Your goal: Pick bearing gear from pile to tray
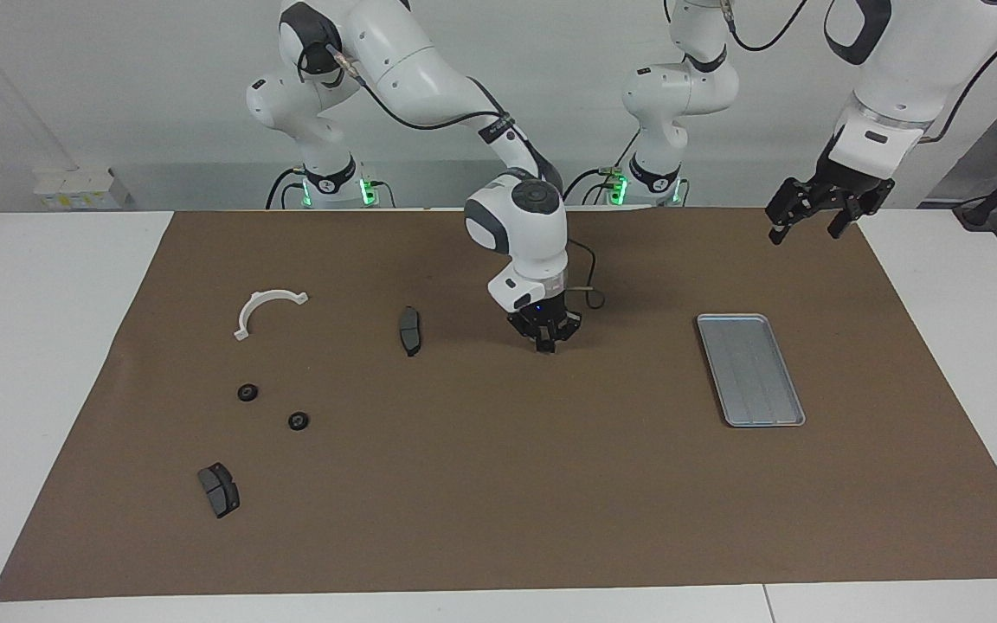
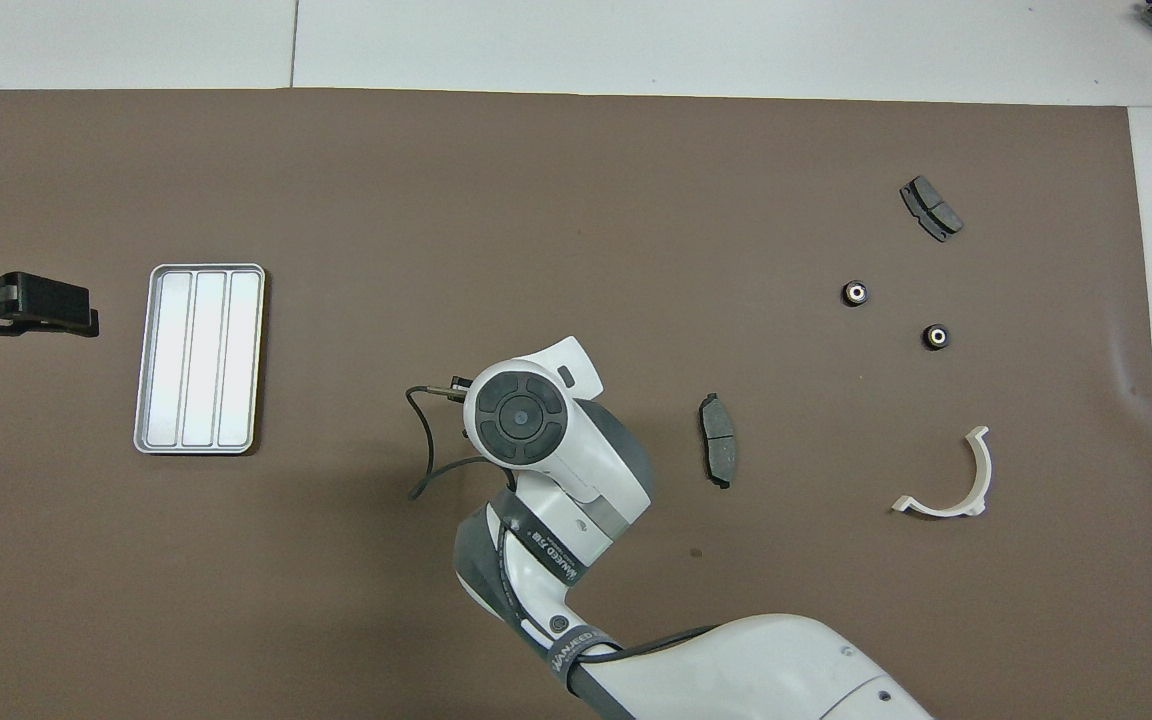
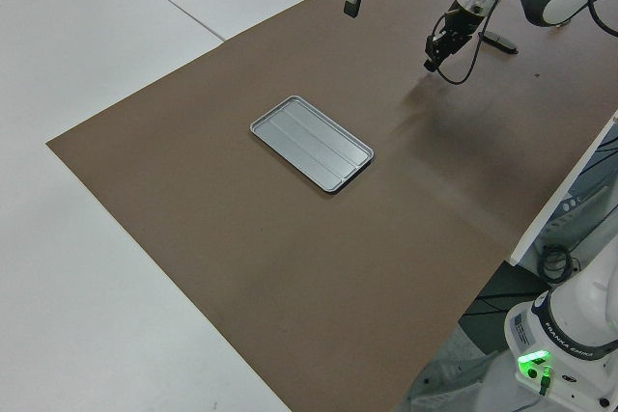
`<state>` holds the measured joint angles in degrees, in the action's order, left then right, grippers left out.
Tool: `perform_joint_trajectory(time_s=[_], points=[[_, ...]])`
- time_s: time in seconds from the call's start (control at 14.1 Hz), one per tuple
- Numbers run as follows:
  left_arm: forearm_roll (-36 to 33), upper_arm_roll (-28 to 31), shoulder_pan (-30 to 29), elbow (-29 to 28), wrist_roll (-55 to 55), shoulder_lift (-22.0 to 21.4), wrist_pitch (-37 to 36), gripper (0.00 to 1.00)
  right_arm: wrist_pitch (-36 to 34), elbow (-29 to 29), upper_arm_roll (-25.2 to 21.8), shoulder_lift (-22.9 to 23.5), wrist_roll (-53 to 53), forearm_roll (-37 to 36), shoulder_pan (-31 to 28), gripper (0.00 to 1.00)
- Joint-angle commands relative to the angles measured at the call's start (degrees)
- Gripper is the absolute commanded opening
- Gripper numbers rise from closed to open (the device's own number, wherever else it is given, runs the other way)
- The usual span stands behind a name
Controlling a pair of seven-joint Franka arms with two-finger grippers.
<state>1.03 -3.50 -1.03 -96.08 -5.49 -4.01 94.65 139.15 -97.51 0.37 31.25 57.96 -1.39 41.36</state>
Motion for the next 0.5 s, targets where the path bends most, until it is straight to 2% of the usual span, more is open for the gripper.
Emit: perform_joint_trajectory(time_s=[0.0, 0.21, 0.43], points=[[-0.94, -0.1, -0.02, -1.75, -0.05, -2.06, -0.61, 1.0, -2.13, 1.79, -0.11, 0.22, 1.1, -1.59, -0.22, 1.0], [-1.03, -0.01, -0.46, -1.75, -0.05, -1.97, -0.34, 1.0, -2.04, 1.71, -0.72, -0.65, 0.4, -1.95, -1.27, 1.0], [-1.03, -0.19, 0.5, -1.83, -0.4, -2.06, -0.79, 1.0, -2.48, -1.44, -0.73, -5.3, -4.06, -1.95, -5.66, 1.0]])
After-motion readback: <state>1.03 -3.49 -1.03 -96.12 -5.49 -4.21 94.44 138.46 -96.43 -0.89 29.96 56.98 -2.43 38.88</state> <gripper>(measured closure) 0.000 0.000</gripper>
